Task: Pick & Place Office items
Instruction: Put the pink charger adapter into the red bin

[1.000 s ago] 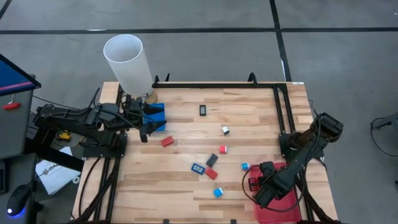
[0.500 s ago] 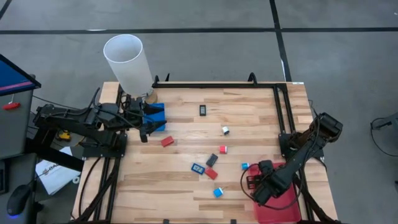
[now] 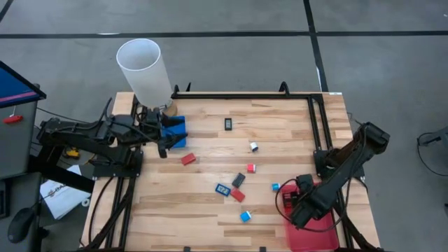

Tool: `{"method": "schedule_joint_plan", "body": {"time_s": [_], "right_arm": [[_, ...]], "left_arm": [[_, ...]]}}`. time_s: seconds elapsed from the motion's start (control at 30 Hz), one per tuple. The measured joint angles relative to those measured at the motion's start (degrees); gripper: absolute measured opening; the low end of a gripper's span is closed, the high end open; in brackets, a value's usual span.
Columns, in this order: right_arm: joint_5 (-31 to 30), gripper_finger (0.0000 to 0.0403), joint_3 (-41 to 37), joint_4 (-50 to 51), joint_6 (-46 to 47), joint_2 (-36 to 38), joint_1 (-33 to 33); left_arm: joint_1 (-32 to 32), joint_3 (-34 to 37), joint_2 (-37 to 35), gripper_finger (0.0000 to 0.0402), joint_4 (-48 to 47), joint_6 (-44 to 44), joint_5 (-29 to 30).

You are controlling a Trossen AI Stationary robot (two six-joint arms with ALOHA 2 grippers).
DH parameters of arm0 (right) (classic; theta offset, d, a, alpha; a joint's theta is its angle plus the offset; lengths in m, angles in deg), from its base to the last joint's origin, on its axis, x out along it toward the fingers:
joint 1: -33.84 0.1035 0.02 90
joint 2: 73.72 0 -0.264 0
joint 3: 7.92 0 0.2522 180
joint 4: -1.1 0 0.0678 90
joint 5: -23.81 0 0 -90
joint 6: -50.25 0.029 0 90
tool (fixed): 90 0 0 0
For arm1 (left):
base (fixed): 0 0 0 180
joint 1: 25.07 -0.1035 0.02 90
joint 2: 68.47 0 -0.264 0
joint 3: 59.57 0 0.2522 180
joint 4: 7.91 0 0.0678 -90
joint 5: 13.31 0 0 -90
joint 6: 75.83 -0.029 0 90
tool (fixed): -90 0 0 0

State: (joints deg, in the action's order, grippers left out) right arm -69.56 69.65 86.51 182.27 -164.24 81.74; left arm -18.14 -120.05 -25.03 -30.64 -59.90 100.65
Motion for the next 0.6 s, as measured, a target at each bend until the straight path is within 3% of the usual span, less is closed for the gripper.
{"method": "schedule_joint_plan", "body": {"time_s": [0.17,0.27,0.6], "right_arm": [[-13.73,0.0216,0.52,-6.46,-1.28,5.7,-0.01],[-21.52,0.0216,0.56,-12.27,-7.48,8.58,-1.05],[-23.52,0.0216,0.58,-27.15,-39.24,12.62,-14.82]], "left_arm": [[-1.27,-0.02,-0.02,0.0285,-0.69,1.07,0.17],[-1.73,-0.01,0.0,0.0285,-3.71,1.09,0.26],[-1.76,0.0,-0.02,0.0284,-6.76,1.09,-1.6]]}}
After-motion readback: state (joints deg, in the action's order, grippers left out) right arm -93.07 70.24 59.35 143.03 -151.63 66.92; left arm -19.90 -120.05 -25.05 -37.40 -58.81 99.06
